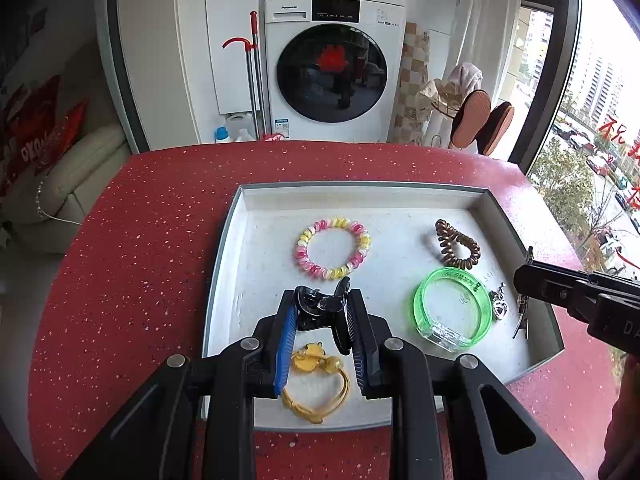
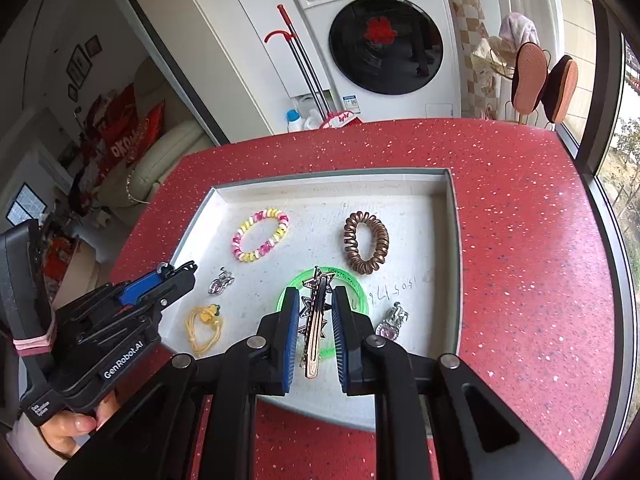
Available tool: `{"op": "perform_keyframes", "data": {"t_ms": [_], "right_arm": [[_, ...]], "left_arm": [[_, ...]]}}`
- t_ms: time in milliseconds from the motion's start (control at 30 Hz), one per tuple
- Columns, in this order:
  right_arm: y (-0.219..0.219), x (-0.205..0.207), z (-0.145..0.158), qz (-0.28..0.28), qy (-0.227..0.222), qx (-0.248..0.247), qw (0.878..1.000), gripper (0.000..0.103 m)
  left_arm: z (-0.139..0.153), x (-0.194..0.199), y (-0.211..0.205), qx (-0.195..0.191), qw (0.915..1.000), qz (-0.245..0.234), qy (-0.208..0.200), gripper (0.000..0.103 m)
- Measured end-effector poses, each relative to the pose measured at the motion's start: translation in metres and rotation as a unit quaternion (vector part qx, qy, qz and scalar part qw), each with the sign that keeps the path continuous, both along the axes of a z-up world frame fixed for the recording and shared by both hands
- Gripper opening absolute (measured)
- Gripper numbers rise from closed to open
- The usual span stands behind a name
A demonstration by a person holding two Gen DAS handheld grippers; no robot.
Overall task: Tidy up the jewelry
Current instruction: 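Carry the black claw clip and silver hair clip into the tray and lower them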
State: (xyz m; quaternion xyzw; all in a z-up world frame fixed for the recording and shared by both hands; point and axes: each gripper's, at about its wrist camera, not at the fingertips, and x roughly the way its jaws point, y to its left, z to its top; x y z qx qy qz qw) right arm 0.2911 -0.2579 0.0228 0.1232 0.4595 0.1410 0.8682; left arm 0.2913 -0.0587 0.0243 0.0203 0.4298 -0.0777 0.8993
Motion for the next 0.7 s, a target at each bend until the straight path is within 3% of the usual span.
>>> {"op": "perform_keyframes", "data": {"t_ms": [333,700], "right_arm": [[0.009,0.021,-0.036,0.003,0.031,-0.007,0.999,0.018],[0.010,0.023,-0.045,0.004,0.040,-0.018,0.999,0.019]], "left_arm": [[-0.032,0.017,-0.015,0.032,0.9993,-0.001,0.018,0.043],[-0.045,0.020,-0.025,0.063,0.9975,-0.009,0.031,0.043]]}}
